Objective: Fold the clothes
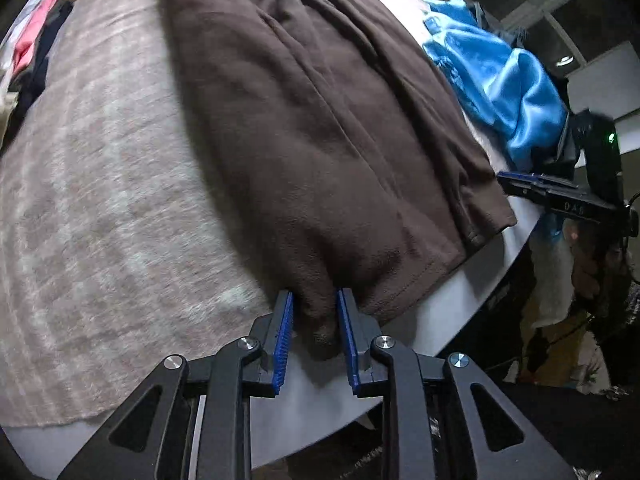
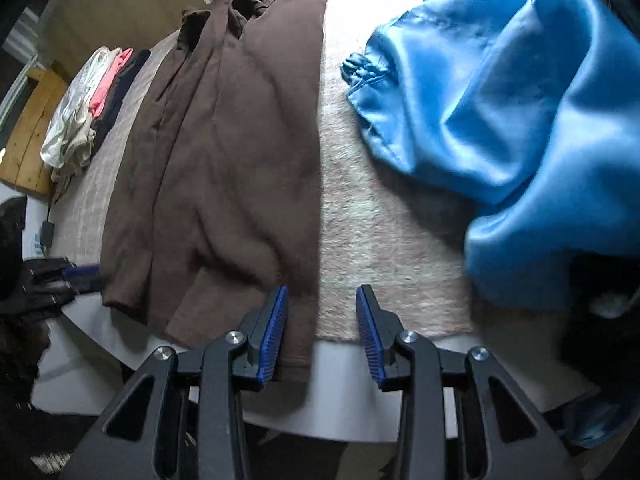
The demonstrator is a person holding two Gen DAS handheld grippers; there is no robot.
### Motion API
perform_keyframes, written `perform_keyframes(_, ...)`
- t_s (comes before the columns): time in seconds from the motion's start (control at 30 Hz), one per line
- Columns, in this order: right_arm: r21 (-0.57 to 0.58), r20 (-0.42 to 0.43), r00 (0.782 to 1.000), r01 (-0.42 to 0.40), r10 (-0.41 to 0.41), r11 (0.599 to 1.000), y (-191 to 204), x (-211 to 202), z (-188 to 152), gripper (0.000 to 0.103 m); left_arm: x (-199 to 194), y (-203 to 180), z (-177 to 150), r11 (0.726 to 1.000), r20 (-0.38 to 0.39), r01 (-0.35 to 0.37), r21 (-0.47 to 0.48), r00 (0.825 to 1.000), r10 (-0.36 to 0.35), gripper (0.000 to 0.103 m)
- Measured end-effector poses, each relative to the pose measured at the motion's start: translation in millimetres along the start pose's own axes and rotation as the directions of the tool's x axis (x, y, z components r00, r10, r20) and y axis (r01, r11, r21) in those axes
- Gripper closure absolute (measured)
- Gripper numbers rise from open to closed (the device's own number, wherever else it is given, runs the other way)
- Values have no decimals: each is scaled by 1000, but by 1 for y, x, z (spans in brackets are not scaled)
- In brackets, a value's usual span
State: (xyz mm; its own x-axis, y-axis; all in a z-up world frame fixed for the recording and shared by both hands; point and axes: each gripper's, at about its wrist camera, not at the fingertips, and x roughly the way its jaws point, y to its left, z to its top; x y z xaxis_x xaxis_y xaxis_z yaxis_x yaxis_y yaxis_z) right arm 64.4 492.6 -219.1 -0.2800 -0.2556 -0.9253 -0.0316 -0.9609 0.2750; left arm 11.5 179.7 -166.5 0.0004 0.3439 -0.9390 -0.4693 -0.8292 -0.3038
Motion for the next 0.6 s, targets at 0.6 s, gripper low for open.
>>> perform_keyframes(0.6, -61, -73, 987, -147, 142, 987, 4, 0, -11, 62, 1, -20, -4, 1000, -19, -21, -21, 1000, 21, 58)
